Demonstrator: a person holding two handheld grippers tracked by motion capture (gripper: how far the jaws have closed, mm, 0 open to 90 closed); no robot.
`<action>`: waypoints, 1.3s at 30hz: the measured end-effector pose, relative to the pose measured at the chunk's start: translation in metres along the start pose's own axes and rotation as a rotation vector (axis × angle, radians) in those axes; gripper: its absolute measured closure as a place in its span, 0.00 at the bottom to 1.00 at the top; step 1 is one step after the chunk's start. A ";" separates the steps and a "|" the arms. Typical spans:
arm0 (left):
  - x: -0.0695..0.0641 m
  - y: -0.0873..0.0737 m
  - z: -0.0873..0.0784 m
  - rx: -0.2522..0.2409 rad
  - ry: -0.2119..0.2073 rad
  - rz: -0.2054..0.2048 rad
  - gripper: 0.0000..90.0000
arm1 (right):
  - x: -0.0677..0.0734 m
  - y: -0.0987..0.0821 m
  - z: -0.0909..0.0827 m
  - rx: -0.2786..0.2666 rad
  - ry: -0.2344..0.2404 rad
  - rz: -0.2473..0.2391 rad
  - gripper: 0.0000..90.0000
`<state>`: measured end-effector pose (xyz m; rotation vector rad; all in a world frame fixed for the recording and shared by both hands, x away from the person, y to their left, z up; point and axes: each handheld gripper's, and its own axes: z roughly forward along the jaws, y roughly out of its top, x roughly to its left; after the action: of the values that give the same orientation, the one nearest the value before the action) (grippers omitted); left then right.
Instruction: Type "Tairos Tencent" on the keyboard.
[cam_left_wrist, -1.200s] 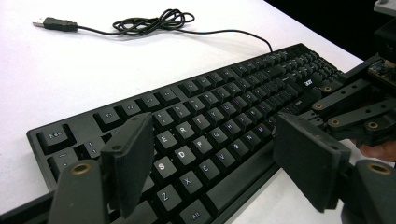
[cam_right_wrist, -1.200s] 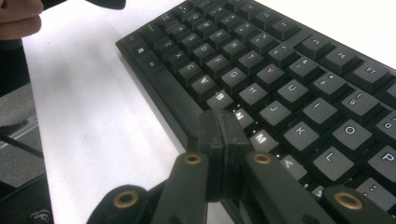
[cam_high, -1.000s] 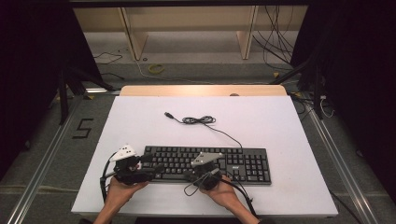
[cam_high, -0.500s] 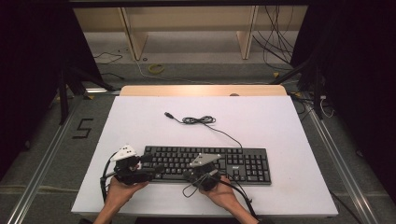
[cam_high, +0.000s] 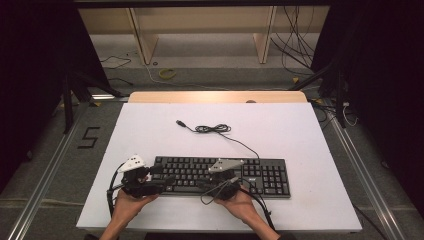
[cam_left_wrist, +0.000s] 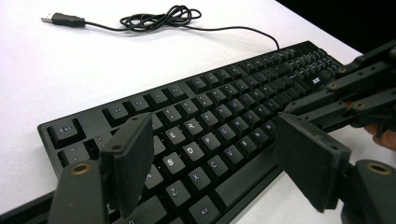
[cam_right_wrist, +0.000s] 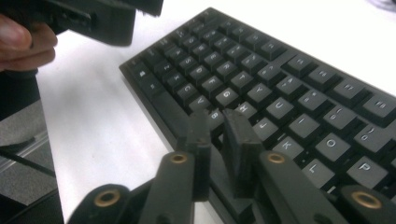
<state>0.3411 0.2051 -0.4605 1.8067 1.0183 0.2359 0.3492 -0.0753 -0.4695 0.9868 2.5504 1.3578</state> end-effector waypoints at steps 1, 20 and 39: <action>0.000 0.000 0.000 0.001 0.000 0.000 0.32 | -0.001 0.001 -0.001 -0.005 0.001 0.000 0.88; 0.007 -0.002 -0.002 0.061 0.039 -0.010 0.38 | -0.015 0.016 -0.008 -0.023 -0.031 0.042 0.46; 0.011 -0.006 -0.003 0.205 0.122 0.002 0.88 | -0.024 0.032 0.010 0.004 -0.073 0.004 0.64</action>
<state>0.3438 0.2160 -0.4670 1.9979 1.1610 0.2527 0.3872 -0.0697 -0.4560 1.0235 2.5006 1.2941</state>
